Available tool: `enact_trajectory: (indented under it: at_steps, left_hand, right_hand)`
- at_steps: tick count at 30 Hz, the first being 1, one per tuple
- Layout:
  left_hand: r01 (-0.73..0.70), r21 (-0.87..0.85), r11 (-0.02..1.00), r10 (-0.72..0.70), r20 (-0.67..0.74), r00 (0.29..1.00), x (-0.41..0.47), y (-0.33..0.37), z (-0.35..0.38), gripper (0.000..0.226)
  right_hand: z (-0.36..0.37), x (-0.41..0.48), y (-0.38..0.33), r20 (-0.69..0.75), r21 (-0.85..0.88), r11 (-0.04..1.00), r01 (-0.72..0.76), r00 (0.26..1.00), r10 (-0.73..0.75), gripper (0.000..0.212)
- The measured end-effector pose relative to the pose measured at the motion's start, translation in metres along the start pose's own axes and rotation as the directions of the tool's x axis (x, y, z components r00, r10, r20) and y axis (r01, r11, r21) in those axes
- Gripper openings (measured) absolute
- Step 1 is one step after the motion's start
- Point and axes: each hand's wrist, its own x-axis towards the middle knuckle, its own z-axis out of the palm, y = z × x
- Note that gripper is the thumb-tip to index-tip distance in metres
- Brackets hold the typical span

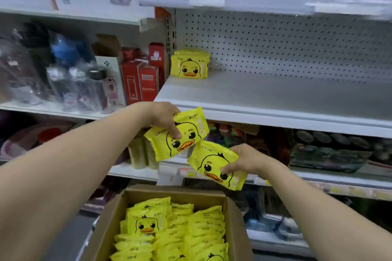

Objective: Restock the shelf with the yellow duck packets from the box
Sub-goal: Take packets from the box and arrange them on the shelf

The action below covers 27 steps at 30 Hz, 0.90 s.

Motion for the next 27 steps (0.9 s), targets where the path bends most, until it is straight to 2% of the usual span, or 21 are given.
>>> enact_trajectory:
  at_steps: [5, 8, 11, 14, 21, 27]
  left_hand:
    - [-0.059, 0.019, 0.998, 0.061, -0.124, 0.99, 0.009, 0.038, -0.044, 0.043]
    - [-0.057, 0.096, 0.994, 0.075, -0.195, 0.978, 0.015, 0.049, -0.072, 0.065]
    - [-0.045, 0.136, 0.99, 0.076, -0.23, 0.97, 0.029, 0.049, -0.095, 0.069]
    - [0.012, 0.22, 0.975, 0.055, -0.293, 0.955, 0.048, 0.044, -0.11, 0.095]
    - [-0.022, 0.345, 0.938, 0.125, -0.278, 0.953, 0.104, 0.034, -0.137, 0.088]
    - [-0.012, 0.426, 0.905, 0.158, -0.31, 0.938, 0.179, 0.027, -0.152, 0.078]
  right_hand:
    - [-0.045, -0.014, -0.032, -0.039, -0.055, 0.997, 0.057, 0.997, -0.059, 0.026]
    - [-0.07, -0.013, -0.051, -0.117, -0.081, 0.993, 0.085, 0.989, -0.095, 0.028]
    - [-0.091, -0.007, -0.068, -0.191, -0.073, 0.993, 0.095, 0.976, -0.107, 0.025]
    - [-0.107, 0.003, -0.082, -0.215, -0.067, 0.99, 0.121, 0.968, -0.133, 0.022]
    - [-0.138, 0.044, -0.108, -0.254, -0.13, 0.984, 0.118, 0.956, -0.148, 0.027]
    - [-0.156, 0.093, -0.126, -0.273, -0.37, 0.926, 0.075, 0.944, -0.185, 0.044]
